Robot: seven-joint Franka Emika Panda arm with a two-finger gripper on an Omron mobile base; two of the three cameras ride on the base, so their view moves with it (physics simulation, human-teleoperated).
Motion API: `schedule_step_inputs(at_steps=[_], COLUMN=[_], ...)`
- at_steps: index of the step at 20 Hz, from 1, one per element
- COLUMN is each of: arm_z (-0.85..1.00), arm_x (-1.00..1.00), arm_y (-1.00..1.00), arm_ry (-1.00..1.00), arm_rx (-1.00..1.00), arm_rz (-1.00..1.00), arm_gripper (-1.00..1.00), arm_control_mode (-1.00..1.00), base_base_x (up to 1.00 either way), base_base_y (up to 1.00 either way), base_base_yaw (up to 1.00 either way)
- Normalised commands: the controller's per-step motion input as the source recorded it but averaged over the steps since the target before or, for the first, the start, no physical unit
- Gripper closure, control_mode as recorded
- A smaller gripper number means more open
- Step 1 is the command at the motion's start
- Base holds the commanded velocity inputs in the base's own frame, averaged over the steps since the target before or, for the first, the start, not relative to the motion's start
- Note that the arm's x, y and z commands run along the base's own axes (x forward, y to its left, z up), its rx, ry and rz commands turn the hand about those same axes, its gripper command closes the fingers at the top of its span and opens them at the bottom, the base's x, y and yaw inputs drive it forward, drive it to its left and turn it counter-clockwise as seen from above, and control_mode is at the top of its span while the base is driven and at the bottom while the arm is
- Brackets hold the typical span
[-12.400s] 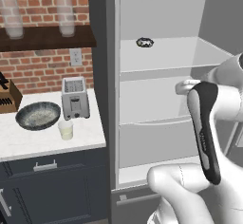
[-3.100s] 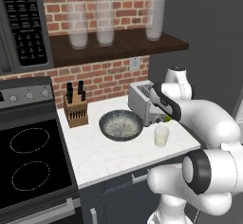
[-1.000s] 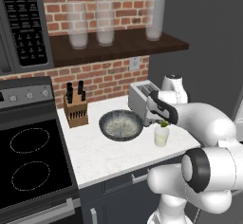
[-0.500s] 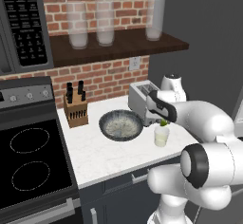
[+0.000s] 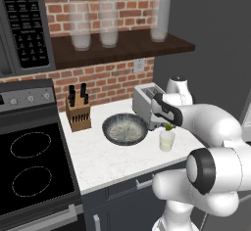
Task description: Grab a lemon wedge from the fridge and one ice cube from the ice bowl, and put them in the glass of lemonade.
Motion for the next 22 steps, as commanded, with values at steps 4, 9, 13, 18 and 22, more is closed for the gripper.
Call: schedule_step_inputs(at_steps=[4, 9, 13, 18, 22], arm_z=[0.00, 0.00, 0.00, 0.00, 0.00], arm_x=[0.00, 0.00, 0.00, 0.00, 0.00], arm_y=[0.00, 0.00, 0.00, 0.00, 0.00], arm_ry=[-0.01, -0.01, 0.00, 0.00, 0.00], arm_rx=[0.00, 0.00, 0.00, 0.00, 0.00], arm_rz=[0.00, 0.00, 0.00, 0.00, 0.00], arm_gripper=[1.00, 1.00, 1.00, -1.00, -1.00], arm_control_mode=[-1.00, -1.00, -1.00, -1.00, -1.00], base_base_x=[0.00, 0.00, 0.00, 0.00, 0.00], base_base_y=[0.00, 0.00, 0.00, 0.00, 0.00], base_base_yaw=[0.00, 0.00, 0.00, 0.00, 0.00])
